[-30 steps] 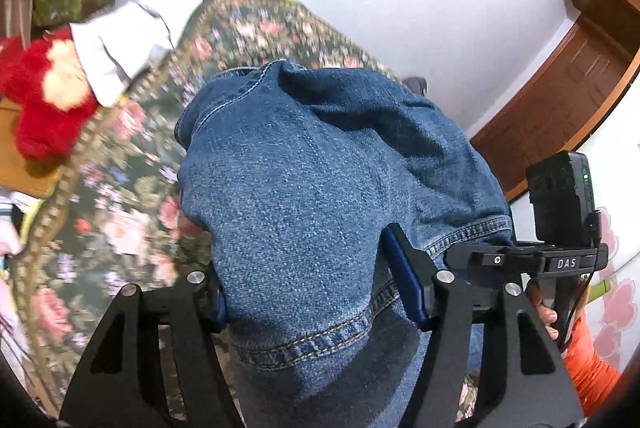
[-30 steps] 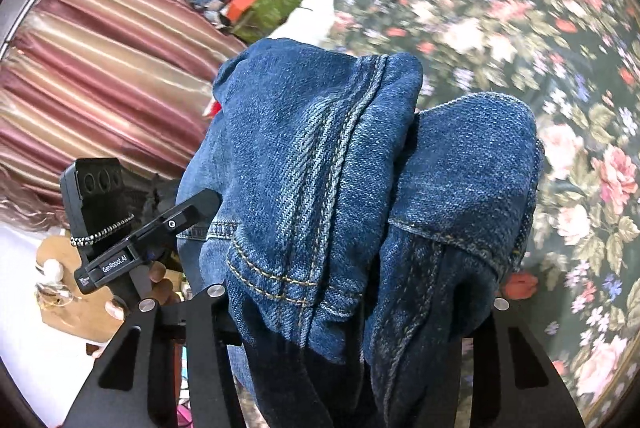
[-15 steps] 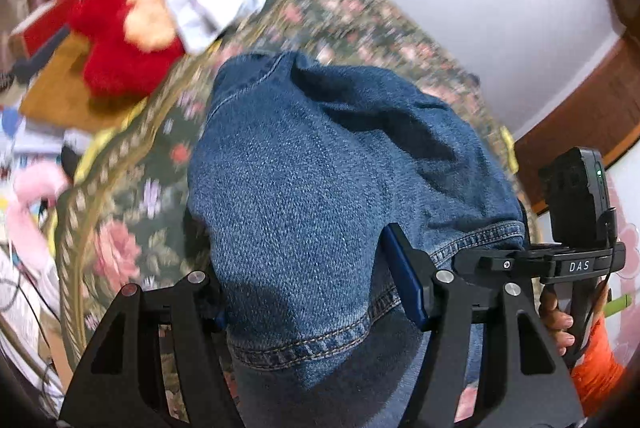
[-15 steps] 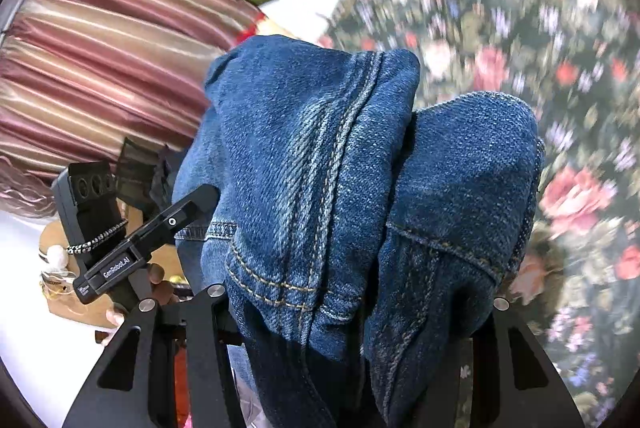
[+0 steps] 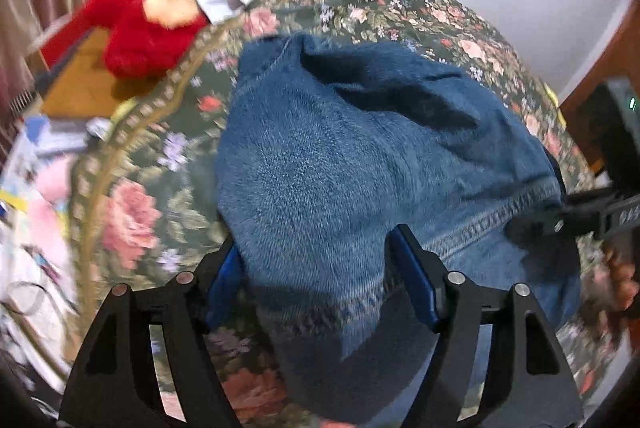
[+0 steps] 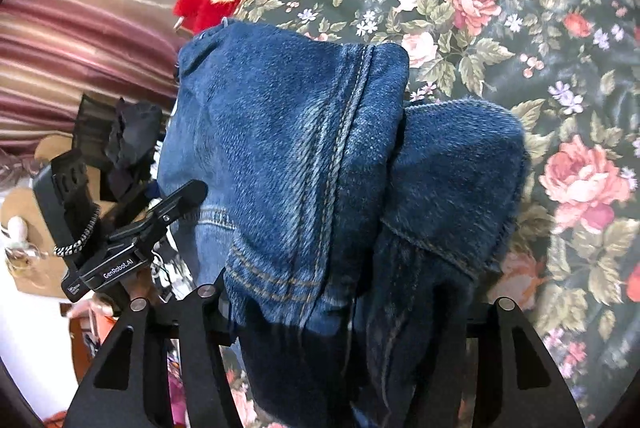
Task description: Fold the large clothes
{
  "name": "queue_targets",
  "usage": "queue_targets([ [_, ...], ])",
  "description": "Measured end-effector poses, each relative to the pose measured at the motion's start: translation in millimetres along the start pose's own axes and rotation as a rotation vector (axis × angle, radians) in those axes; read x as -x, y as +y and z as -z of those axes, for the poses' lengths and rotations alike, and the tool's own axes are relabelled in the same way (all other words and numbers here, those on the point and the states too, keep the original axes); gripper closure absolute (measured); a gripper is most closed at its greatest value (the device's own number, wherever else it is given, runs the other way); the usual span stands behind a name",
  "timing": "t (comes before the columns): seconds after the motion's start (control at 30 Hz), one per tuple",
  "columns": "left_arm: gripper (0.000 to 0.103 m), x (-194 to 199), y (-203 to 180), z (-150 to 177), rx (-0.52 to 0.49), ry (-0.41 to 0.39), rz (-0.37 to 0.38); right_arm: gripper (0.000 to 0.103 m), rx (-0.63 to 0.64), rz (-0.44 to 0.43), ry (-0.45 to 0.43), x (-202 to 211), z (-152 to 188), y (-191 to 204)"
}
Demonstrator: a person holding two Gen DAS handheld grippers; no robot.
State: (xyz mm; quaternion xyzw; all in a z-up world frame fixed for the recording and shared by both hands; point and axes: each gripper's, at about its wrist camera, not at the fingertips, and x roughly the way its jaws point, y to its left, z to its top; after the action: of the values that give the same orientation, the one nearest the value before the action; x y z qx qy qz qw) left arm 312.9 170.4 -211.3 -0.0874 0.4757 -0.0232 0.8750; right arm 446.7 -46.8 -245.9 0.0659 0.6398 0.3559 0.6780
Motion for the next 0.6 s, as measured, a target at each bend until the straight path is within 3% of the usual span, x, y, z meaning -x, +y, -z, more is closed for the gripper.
queue_targets([
  [0.17,0.031,26,-3,-5,-0.069,-0.072,-0.059,0.044,0.049,0.074,-0.033,30,13,10],
  [0.3,0.030,33,0,-28,-0.094,-0.129,-0.086,0.044,0.111,0.160,-0.091,53,16,23],
  [0.37,0.030,23,0,-44,-0.115,-0.126,-0.113,0.044,0.127,0.161,-0.115,57,12,30],
  [0.5,0.030,-13,0,-73,-0.141,-0.066,-0.107,0.043,0.218,0.260,-0.241,60,-1,55],
  [0.6,0.030,-44,-6,-91,-0.169,-0.020,-0.111,0.029,0.260,0.260,-0.295,58,-12,67],
])
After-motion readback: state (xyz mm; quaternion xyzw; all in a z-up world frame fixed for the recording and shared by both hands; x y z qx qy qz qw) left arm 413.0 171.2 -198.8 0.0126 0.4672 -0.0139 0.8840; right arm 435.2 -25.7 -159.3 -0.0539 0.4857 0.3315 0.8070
